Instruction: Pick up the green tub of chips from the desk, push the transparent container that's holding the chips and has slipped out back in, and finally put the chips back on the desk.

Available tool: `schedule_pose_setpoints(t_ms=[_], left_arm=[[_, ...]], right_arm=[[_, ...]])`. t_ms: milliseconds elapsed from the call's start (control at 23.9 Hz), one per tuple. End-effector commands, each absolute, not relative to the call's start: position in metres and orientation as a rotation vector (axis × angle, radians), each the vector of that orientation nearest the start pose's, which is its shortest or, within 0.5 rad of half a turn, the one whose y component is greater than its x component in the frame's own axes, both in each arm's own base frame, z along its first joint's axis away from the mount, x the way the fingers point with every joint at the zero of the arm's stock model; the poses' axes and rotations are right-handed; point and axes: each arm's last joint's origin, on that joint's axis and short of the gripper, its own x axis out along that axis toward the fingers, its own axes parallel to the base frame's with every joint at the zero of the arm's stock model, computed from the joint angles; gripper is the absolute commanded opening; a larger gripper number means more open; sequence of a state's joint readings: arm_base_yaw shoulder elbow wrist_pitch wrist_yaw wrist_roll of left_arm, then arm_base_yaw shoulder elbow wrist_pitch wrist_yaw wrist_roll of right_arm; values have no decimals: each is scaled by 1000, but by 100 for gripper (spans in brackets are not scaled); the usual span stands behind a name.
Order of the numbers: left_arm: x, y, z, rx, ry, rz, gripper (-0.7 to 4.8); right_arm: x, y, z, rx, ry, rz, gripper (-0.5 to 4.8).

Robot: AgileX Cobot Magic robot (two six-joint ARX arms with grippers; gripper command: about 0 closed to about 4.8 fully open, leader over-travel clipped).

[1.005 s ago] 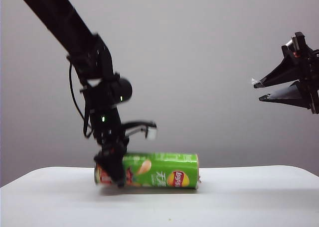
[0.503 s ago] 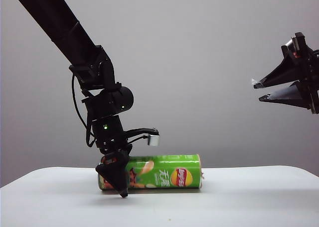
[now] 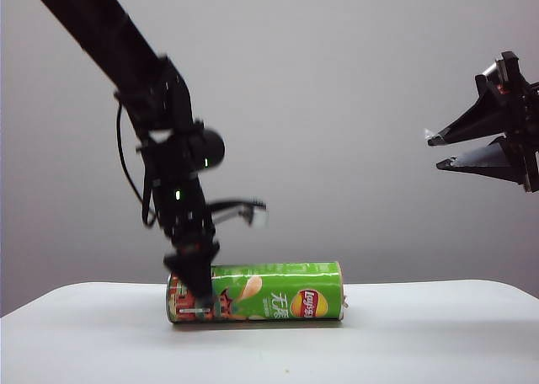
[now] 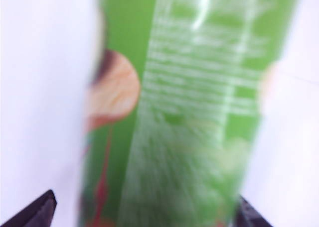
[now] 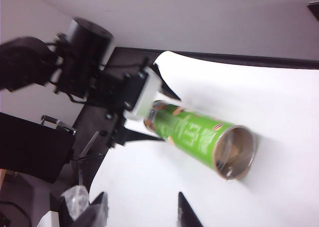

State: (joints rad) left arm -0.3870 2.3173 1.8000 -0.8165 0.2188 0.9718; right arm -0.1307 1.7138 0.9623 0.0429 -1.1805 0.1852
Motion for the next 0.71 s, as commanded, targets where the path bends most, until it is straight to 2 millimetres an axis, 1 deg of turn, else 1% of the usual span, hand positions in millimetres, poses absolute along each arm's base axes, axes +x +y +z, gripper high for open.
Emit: schedule_pose_setpoints(t_ms=[42, 126, 168, 293, 335, 377, 461, 503, 544, 586, 628, 670, 712], left_arm=[[422, -179, 165, 905, 977, -1081, 479], [414, -175, 187, 891, 998, -1052, 479], [411, -174, 193, 882, 1005, -1046, 479], [396, -167, 228, 837, 1029, -1007, 479], [392, -165, 236, 831, 1036, -988, 479], [388, -162, 244, 829, 1042, -965, 479], [379, -157, 261, 849, 1049, -925, 479], [371, -153, 273, 861, 1064, -896, 479], [364, -149, 281, 862, 1088, -878, 479], [360, -147, 285, 855, 1102, -881, 450], [353, -144, 290, 841, 1126, -903, 379], [347, -139, 296, 804, 1145, -932, 323], [344, -134, 299, 769, 1157, -952, 279]], right_arm=[[338, -17, 192, 613, 677, 972, 171], [337, -17, 191, 626, 694, 968, 171], [336, -17, 190, 633, 704, 966, 171], [334, -15, 187, 658, 742, 962, 165], [333, -13, 186, 665, 757, 963, 159], [331, -12, 185, 672, 770, 970, 131], [328, -7, 183, 673, 794, 996, 28], [324, -1, 182, 675, 829, 1008, -6], [322, 2, 181, 670, 853, 1005, -6], [320, 4, 181, 665, 879, 990, -6], [317, 7, 180, 652, 912, 955, -6], [315, 9, 180, 623, 948, 904, -6], [312, 11, 181, 588, 970, 866, -6]])
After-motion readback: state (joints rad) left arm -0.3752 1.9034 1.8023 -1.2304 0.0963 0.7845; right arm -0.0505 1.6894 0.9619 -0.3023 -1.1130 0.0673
